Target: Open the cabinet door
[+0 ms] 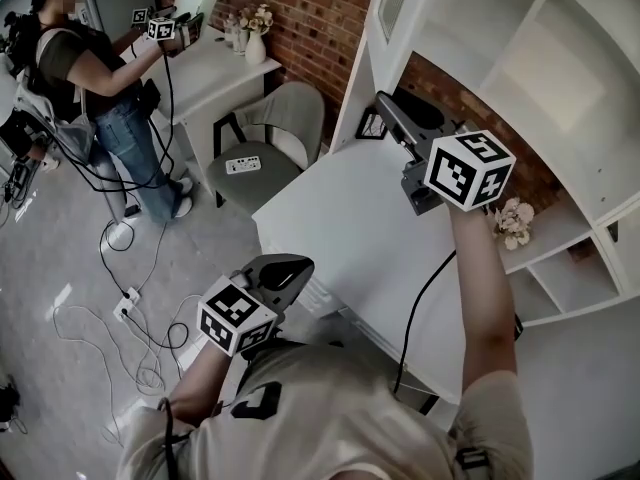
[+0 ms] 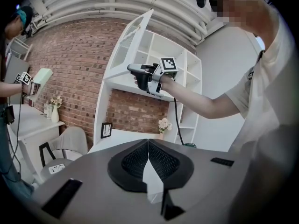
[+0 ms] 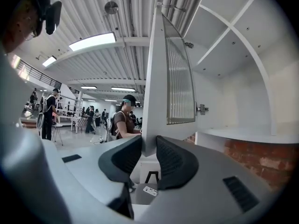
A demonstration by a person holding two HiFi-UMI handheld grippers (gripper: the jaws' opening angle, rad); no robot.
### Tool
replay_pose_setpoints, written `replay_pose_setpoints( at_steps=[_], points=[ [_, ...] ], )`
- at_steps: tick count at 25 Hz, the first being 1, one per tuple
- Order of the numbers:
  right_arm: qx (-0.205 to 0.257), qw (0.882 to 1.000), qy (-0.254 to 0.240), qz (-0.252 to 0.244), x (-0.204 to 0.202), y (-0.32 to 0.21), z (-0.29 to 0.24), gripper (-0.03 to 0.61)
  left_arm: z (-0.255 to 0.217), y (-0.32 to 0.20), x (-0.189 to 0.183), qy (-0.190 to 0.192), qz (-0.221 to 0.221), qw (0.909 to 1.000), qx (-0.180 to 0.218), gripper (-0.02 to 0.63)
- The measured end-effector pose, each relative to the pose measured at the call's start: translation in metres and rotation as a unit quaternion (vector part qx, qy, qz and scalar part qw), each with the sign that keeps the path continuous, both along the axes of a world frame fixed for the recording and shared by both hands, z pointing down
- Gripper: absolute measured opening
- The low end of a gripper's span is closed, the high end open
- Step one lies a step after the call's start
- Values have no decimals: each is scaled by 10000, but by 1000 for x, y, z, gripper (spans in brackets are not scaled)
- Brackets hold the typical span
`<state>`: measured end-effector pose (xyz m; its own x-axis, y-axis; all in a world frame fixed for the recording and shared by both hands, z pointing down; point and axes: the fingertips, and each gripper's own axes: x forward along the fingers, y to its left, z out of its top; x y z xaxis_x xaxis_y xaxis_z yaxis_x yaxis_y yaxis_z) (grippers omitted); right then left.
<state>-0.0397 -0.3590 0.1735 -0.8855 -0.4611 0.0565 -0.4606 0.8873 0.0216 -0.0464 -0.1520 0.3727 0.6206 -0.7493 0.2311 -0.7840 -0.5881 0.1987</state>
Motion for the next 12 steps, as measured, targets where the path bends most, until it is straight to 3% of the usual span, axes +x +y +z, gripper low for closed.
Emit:
replay_pose_setpoints(
  at_steps=[12],
  points=[
    [87, 9997, 46, -201, -33, 7, 0, 116, 1, 9, -22, 6, -203, 9998, -39, 17]
  ],
)
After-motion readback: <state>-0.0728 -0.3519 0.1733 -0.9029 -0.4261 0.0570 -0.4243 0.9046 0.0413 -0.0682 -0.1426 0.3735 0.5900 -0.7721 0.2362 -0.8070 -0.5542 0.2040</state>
